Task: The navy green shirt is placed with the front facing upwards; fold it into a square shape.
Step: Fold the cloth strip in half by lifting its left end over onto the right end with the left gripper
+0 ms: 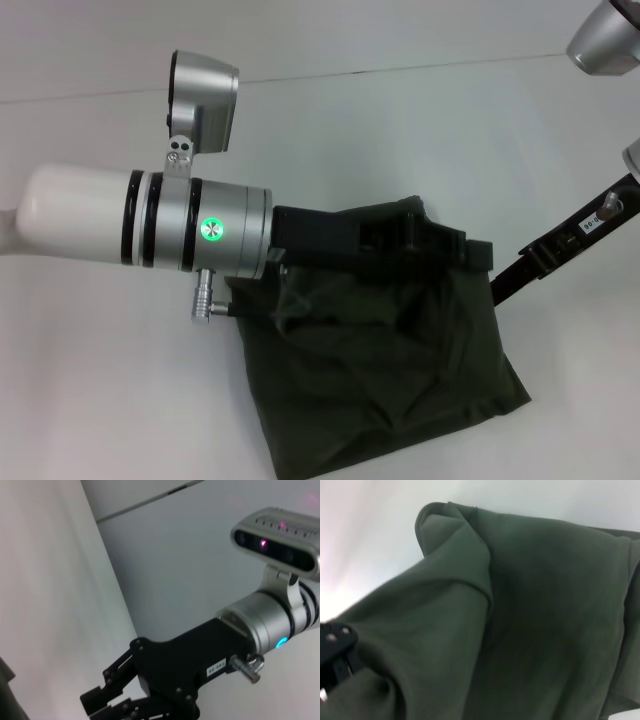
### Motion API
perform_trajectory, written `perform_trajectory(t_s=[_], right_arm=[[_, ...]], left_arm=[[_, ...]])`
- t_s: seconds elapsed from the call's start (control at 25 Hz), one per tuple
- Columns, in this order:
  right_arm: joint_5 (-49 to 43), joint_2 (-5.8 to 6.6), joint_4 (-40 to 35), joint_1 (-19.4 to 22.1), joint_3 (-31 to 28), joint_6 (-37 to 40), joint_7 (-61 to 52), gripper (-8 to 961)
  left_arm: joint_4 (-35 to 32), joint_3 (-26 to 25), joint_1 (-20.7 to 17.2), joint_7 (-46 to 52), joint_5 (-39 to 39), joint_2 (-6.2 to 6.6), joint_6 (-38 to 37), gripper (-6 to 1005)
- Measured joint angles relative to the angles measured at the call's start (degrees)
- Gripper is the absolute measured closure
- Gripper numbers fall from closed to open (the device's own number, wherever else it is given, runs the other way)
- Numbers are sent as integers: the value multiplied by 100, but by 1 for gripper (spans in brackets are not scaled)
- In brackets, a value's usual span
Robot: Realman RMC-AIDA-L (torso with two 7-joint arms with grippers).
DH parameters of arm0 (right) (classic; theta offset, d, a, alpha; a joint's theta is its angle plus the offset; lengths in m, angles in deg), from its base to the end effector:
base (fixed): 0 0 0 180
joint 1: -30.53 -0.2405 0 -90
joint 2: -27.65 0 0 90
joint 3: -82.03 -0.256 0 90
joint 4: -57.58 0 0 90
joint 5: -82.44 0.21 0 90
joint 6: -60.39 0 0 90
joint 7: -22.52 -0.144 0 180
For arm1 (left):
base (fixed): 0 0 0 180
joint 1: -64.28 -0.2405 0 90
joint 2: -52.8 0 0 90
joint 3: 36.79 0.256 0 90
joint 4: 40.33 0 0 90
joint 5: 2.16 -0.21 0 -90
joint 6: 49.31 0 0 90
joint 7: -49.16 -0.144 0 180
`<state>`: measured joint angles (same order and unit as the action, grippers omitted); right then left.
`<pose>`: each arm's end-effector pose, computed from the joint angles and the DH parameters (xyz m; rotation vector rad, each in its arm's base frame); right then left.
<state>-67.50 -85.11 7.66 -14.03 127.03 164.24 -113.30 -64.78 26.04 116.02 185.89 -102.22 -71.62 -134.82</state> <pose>0.2379 0.3597 0.0530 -2.6421 1.5347 -0.2993 -0.1072 0.3390 -0.1018 2.2277 1.5068 0.5308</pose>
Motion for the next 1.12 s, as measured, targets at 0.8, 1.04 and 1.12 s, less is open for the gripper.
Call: perform_trajectory(t_s=[0.8,1.04,1.12], right_arm=[[-62,41,0,-57,0,9,-77,726],[-62,53,0,-65,0,4,-100,727],[-62,53,0,-69,0,1,-101,727]], left_arm=[[-179,189,202,45,5,-11,-530,336],[-528,275,228,54,6,-11,-985,236],[-557,296,238,92,6,-8,-991,236]])
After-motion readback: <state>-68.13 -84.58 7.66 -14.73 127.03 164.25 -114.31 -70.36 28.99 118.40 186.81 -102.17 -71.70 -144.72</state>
